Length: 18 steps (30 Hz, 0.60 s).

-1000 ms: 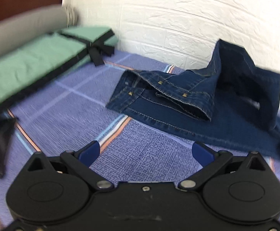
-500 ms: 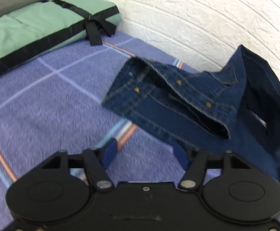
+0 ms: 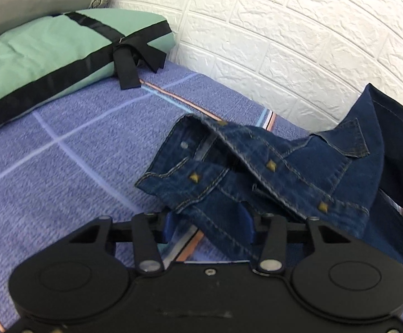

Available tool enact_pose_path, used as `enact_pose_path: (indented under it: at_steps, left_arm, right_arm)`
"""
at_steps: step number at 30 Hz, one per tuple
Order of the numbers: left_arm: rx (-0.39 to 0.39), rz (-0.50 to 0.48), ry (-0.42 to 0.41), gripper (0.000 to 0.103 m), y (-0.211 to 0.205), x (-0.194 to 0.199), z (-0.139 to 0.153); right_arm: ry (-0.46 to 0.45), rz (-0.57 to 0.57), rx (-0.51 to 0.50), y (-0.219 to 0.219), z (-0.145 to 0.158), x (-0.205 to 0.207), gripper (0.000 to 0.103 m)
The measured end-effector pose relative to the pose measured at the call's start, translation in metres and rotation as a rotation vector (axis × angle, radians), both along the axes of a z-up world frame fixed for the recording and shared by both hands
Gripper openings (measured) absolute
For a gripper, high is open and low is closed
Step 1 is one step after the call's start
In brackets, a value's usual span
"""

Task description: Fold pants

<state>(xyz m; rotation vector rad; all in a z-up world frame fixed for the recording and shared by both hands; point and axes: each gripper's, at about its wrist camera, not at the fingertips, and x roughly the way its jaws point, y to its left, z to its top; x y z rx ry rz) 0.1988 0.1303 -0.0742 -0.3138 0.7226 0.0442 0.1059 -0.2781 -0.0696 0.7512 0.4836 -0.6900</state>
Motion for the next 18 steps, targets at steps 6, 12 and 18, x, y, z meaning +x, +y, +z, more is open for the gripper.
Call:
enact_pose_path:
  at_steps: [6, 12, 18]
  left_arm:
    - [-0.013, 0.06, 0.005, 0.012, 0.0, 0.014, 0.001]
    - [-0.033, 0.042, -0.051, 0.008, 0.007, -0.003, 0.028]
    - [-0.005, 0.049, -0.121, 0.006, 0.024, -0.053, 0.056]
  right_arm:
    - [0.031, -0.027, 0.007, -0.013, -0.004, 0.003, 0.012]
    - [-0.019, -0.005, -0.056, 0.002, 0.033, -0.014, 0.003]
    - [-0.084, 0.05, -0.089, 0.031, 0.076, -0.05, 0.003]
